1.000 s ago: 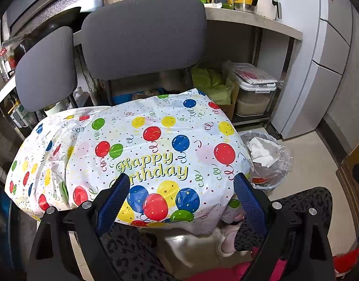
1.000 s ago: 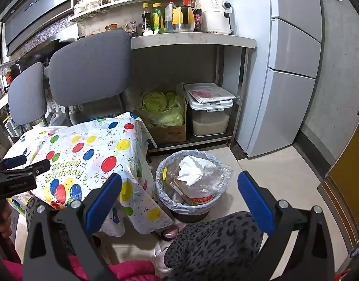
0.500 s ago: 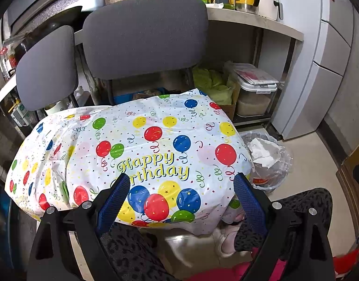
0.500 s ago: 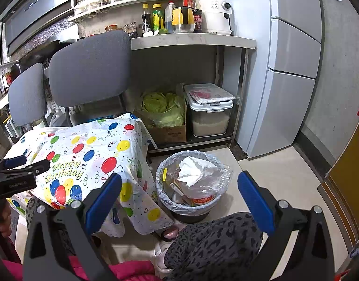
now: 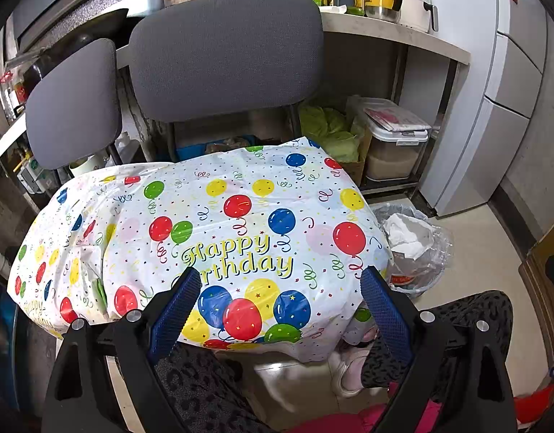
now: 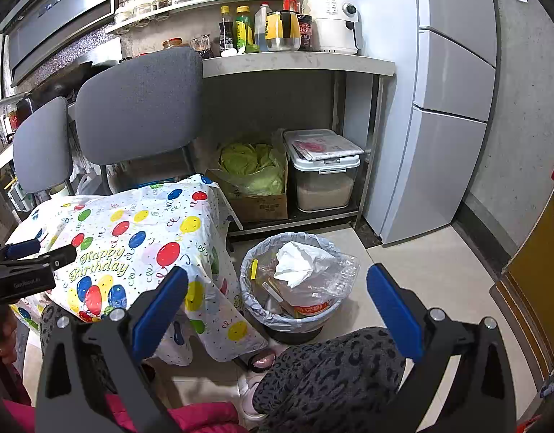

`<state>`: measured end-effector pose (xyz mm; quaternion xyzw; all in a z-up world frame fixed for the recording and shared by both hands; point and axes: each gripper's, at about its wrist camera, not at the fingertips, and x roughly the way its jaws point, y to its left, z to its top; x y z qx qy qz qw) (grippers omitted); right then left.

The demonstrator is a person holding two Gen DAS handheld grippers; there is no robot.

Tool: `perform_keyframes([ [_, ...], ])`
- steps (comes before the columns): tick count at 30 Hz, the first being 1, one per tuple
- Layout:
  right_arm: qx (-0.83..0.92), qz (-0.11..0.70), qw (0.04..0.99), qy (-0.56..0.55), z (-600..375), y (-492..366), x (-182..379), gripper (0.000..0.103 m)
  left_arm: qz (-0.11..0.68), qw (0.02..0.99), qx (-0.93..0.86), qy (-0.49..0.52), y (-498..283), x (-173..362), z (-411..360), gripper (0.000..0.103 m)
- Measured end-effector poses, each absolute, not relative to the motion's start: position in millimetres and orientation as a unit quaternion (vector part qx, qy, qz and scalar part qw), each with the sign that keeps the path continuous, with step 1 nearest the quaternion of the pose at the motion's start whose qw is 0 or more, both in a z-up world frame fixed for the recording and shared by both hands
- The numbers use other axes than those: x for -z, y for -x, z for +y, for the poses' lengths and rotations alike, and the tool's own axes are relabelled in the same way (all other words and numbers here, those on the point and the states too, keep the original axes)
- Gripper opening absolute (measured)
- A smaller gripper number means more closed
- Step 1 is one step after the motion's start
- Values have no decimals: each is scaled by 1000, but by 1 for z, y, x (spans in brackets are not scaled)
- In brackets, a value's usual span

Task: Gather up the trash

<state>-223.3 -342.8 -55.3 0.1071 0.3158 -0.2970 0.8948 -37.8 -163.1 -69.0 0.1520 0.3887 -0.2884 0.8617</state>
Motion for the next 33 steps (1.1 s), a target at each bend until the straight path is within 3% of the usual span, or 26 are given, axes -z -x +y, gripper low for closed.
perform_keyframes([
  [33,297,316,895,-107,-342,224,56,97,390,864,284,-148,36,70,-159,89],
])
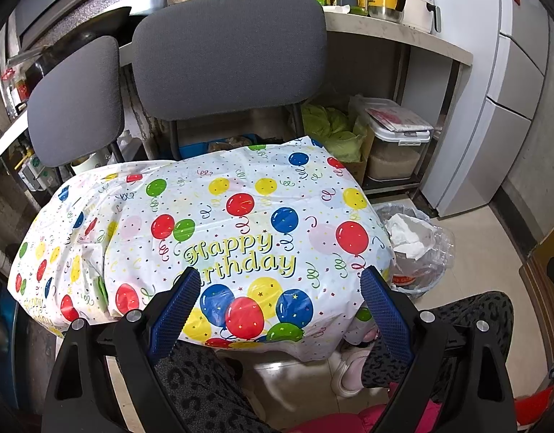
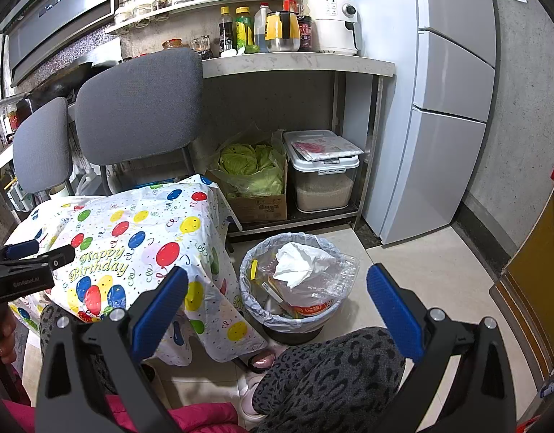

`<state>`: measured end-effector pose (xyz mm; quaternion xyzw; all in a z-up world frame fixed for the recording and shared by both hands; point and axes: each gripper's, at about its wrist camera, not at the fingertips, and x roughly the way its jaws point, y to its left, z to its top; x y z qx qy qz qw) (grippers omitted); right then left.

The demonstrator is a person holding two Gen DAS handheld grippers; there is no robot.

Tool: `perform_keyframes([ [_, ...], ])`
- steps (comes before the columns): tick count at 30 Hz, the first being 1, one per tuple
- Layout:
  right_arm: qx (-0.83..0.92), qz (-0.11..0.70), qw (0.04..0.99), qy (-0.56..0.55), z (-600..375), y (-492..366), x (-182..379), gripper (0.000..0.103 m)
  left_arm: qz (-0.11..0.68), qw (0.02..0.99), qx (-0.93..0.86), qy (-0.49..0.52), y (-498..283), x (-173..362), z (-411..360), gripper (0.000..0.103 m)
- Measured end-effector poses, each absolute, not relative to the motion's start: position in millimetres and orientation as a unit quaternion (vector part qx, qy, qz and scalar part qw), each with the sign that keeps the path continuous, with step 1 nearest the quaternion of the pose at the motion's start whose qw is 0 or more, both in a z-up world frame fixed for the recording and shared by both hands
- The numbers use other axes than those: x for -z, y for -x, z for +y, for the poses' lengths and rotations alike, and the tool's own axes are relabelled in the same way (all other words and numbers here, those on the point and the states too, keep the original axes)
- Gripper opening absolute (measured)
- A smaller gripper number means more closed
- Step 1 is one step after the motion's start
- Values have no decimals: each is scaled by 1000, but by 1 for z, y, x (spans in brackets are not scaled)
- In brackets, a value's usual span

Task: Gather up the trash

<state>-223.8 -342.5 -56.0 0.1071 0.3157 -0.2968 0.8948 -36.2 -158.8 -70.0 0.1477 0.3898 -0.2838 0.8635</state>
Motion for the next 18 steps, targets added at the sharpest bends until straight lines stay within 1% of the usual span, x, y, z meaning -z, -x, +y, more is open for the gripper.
perform_keyframes([
  [11,298,318,894,-108,-348,223,53,97,380,867,287,-145,38,69,-160,89],
  [18,295,319,894,-109,-347,221,55,97,388,866,282,-144,35,70,-163,89],
])
